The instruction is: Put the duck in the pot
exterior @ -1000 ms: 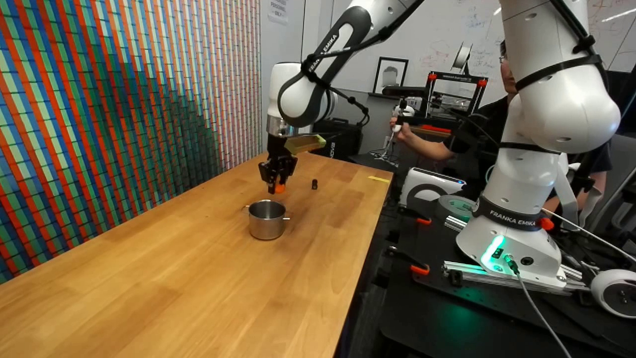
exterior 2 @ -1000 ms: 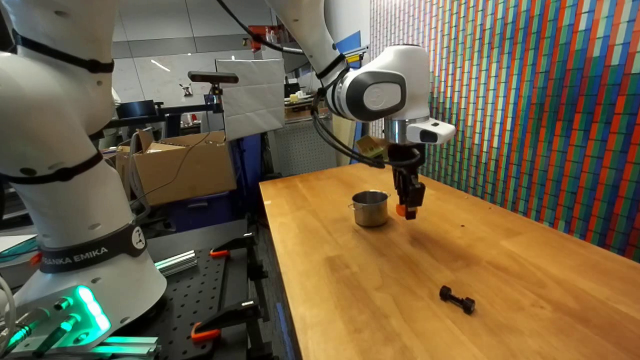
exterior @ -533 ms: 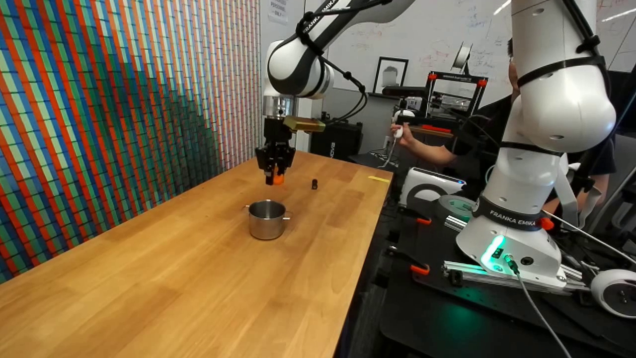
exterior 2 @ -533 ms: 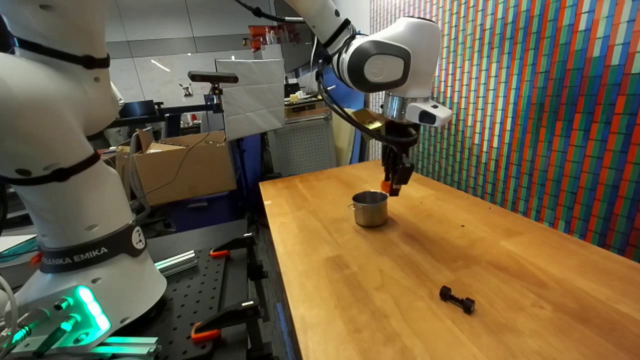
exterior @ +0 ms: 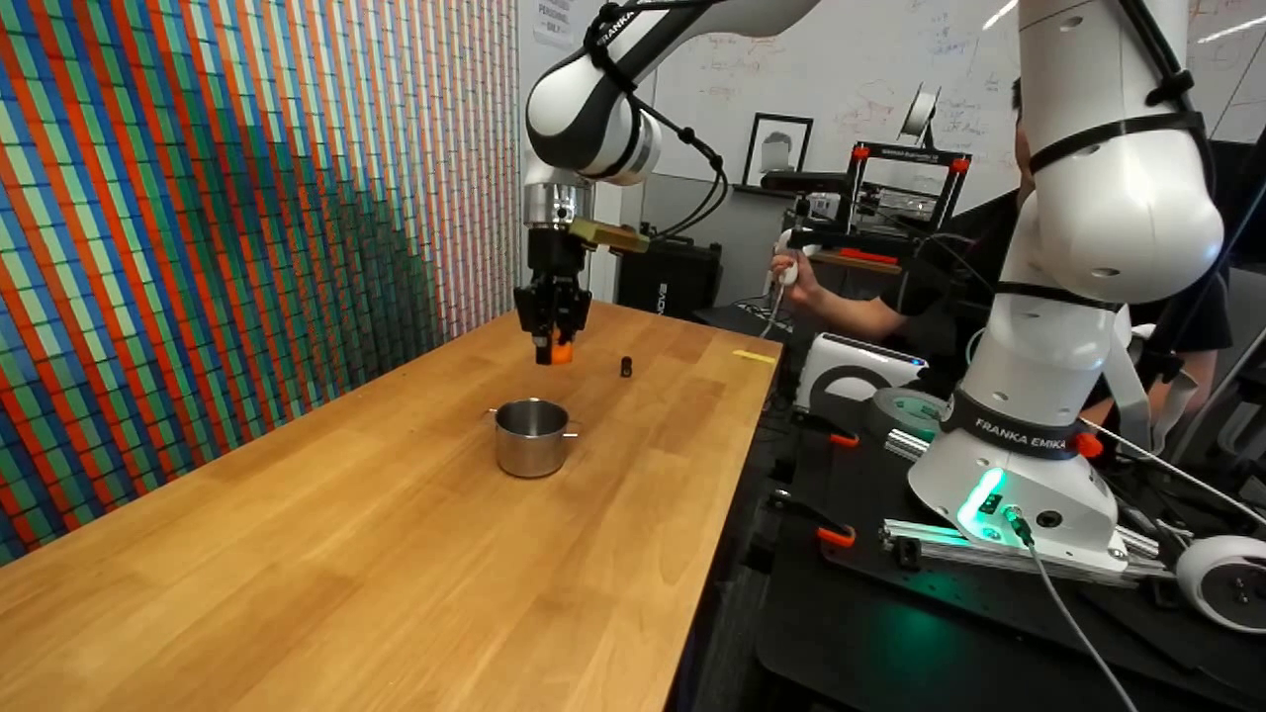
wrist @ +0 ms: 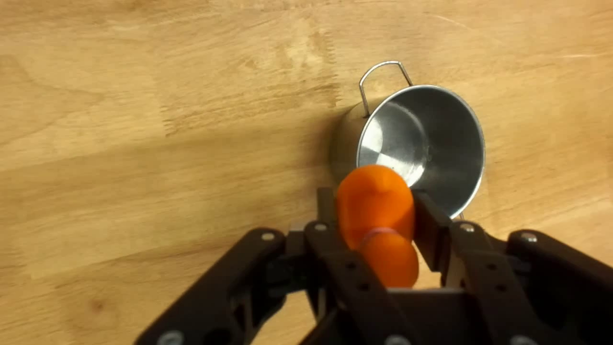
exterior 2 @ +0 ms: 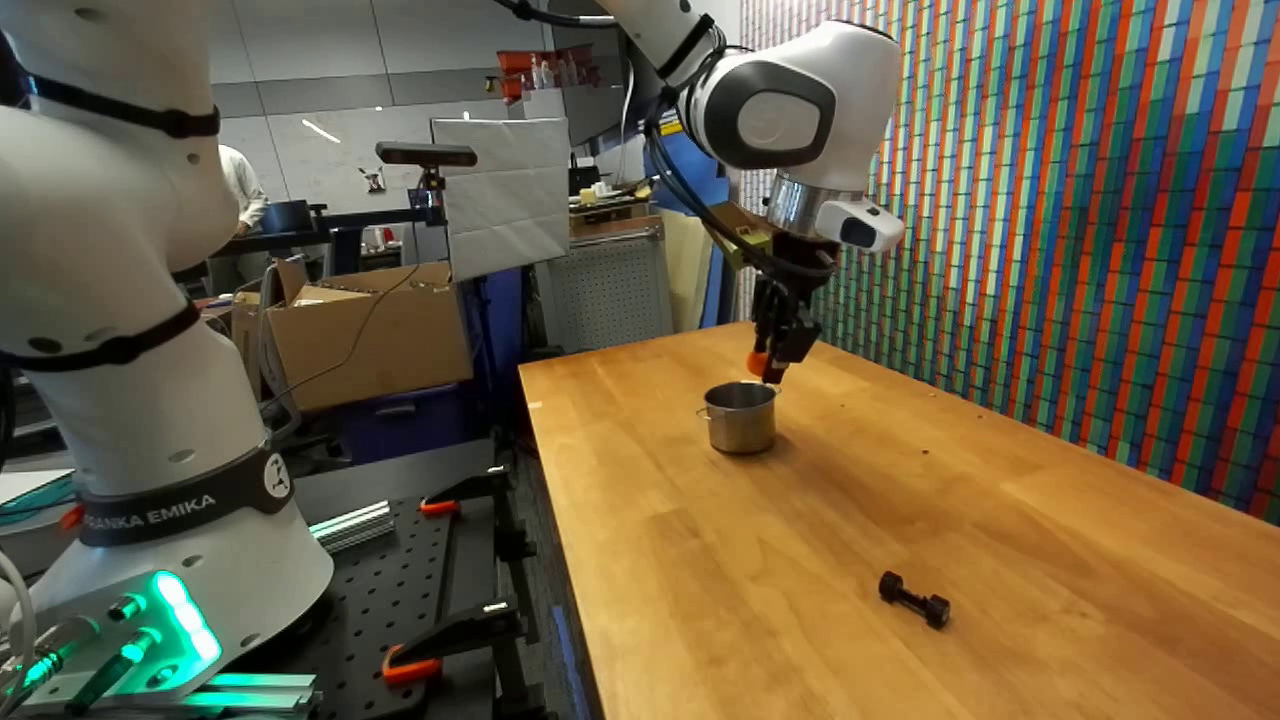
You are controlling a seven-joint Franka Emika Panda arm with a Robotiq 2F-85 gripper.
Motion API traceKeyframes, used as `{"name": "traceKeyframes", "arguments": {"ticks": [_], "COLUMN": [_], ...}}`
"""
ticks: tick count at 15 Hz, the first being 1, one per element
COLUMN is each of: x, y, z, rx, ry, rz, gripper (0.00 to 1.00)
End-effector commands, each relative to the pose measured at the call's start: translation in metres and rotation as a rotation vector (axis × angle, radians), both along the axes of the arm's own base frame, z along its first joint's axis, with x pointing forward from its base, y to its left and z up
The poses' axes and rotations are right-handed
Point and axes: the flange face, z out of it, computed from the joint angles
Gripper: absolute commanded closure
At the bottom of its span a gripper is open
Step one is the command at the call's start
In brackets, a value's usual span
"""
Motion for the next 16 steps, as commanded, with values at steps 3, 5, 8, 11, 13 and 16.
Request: {"name": "traceKeyframes", "arguments": {"ticks": [3, 5, 8, 11, 13, 16], "x": [0.002, 0.000, -0.001, -0.001, 0.001, 0.003], "y": [-0.001, 0.001, 0.000, -0.002, -0.004, -0.011], "z": [0.015, 0.017, 0.019, 0.020, 0.020, 0.019], "rx": [0.107, 0.153, 0.191, 0.178, 0.147, 0.075], "ry": [0.046, 0.085, 0.125, 0.129, 0.117, 0.095], "rz": [0.022, 0.030, 0.032, 0.039, 0.037, 0.065], "gripper": [0.82, 0.82, 0.31, 0.09, 0.00, 0.00]}}
